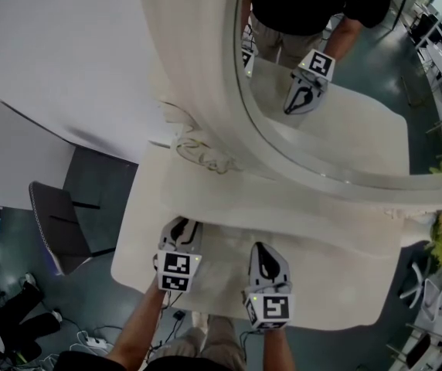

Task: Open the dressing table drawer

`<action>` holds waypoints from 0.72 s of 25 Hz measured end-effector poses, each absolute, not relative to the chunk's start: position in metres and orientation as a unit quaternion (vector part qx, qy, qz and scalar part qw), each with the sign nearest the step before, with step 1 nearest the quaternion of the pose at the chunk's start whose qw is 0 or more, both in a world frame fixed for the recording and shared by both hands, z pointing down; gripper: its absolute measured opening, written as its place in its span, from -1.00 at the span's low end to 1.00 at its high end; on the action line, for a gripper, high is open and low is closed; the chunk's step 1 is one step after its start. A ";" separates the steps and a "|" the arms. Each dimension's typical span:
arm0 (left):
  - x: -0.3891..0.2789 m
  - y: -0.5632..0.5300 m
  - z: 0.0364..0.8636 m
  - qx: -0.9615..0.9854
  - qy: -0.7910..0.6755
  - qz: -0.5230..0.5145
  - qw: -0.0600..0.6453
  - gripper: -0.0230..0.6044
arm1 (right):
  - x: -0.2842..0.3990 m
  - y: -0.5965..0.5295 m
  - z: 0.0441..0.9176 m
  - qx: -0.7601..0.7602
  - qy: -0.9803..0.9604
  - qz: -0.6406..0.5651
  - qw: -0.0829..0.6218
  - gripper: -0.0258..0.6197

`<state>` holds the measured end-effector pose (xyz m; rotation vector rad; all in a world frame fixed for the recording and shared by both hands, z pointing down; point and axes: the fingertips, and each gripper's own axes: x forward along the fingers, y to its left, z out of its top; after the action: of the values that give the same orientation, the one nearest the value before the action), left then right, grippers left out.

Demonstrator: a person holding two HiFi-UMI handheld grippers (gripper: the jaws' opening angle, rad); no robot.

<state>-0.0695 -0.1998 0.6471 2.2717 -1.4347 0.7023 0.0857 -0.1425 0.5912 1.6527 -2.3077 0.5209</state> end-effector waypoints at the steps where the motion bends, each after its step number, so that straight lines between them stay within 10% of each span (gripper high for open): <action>1: -0.070 -0.200 0.647 0.804 -0.508 0.249 0.181 -0.62 | 0.086 -0.143 0.590 0.568 -0.794 0.178 0.127 -0.92; 18: -0.074 -0.181 0.646 0.804 -0.507 0.253 0.179 -0.63 | 0.088 -0.129 0.585 0.571 -0.792 0.177 0.122 -0.92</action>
<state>-0.0740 -0.1812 0.6456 2.2739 -1.4329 0.7164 0.0879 -0.1290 0.5849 1.6663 -2.3123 0.5172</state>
